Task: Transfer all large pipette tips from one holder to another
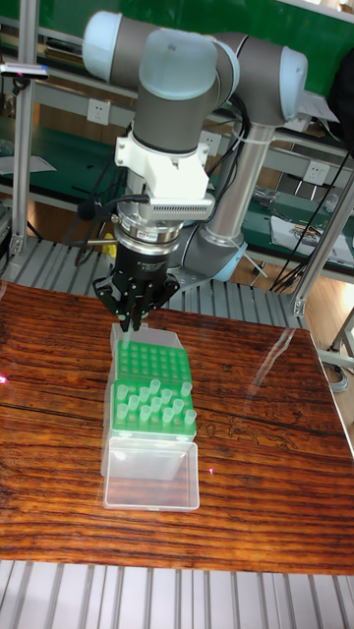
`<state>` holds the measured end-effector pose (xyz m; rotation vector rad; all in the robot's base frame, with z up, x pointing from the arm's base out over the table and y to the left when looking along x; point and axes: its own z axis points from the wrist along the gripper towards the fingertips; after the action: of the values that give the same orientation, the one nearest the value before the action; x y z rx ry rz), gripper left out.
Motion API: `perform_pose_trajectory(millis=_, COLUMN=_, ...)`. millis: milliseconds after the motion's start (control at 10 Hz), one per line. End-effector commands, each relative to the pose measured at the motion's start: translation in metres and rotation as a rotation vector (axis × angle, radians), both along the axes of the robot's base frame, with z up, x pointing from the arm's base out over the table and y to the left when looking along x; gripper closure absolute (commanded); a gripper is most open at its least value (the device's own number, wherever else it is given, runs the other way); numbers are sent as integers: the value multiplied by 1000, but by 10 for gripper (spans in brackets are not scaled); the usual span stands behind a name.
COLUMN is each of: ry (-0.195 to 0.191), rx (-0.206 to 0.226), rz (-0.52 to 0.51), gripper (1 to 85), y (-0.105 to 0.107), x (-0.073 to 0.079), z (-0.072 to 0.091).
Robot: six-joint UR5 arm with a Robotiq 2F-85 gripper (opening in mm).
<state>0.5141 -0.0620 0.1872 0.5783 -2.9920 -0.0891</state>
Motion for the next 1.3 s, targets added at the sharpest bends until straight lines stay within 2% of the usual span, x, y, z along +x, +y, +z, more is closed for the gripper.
perform_pose_trajectory(millis=0, ry=15, rx=16, rz=1, gripper=680, y=2, x=1, z=14)
perform_pose_trajectory(millis=600, ry=61, rx=19, rz=3, gripper=680, y=3, x=2, z=44)
perform_pose_trajectory(millis=1200, ry=113, rx=10, rz=8, gripper=687, y=1, x=9, z=86)
